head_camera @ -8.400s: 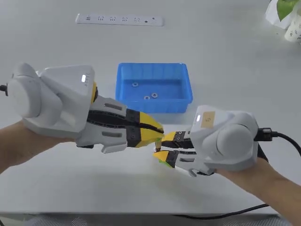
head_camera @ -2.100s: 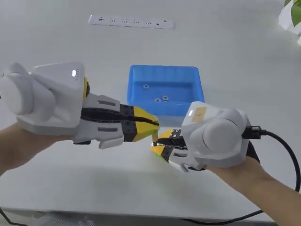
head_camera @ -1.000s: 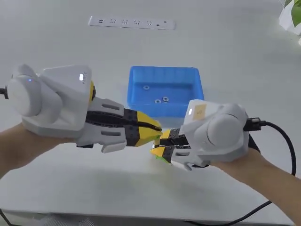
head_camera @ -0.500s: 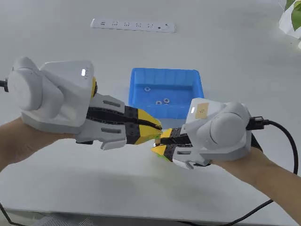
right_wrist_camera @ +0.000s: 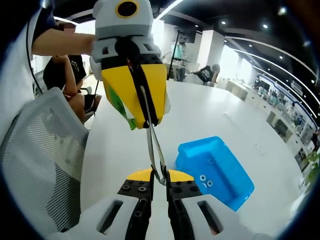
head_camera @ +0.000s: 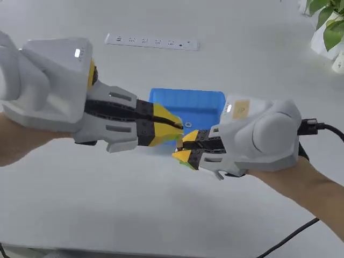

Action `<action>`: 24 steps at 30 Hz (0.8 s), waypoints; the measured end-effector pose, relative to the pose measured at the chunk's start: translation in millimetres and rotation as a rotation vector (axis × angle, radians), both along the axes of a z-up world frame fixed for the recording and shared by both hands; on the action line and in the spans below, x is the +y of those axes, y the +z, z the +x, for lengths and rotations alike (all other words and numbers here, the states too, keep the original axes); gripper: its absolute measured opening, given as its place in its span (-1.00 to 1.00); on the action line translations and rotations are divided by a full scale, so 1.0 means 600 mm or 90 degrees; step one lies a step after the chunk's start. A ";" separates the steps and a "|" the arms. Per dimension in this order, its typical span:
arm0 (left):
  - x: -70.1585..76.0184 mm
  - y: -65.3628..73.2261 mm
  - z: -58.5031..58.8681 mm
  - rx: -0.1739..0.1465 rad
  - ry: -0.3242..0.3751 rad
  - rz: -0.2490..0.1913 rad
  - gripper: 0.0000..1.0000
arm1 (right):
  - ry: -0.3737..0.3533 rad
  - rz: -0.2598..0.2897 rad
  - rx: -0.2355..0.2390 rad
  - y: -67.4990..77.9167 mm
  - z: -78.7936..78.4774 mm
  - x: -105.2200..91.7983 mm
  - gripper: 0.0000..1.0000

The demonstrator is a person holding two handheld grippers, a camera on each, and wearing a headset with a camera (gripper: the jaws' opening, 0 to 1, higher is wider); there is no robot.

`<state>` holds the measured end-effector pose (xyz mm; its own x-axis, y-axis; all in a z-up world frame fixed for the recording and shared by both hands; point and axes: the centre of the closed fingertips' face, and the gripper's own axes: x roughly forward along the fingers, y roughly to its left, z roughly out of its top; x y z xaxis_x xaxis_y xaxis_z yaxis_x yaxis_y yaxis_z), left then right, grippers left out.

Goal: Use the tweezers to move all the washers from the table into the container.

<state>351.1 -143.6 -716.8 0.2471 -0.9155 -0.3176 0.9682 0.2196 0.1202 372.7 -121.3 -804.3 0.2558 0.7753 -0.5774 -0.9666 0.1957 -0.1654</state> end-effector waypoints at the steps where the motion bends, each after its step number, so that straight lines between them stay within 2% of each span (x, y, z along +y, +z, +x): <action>1: 0.000 0.006 0.003 -0.009 -0.002 0.002 -0.89 | -0.002 0.001 -0.007 0.006 0.006 0.000 -0.79; 7: -0.004 0.026 0.017 -0.035 -0.017 0.005 -0.89 | -0.001 -0.004 -0.035 0.027 0.025 -0.001 -0.79; 13: -0.008 0.039 0.044 -0.060 -0.022 0.005 -0.89 | -0.016 0.004 -0.050 0.042 0.056 -0.003 -0.79; 15: -0.007 0.041 0.051 -0.062 -0.022 0.004 -0.89 | -0.022 0.006 -0.052 0.045 0.065 -0.004 -0.79; 19: -0.009 0.043 0.078 -0.074 -0.020 0.003 -0.89 | -0.046 0.010 -0.053 0.046 0.093 -0.006 -0.79; 24: -0.010 0.034 0.102 -0.072 -0.015 -0.003 -0.89 | -0.056 0.008 -0.049 0.037 0.115 -0.006 -0.79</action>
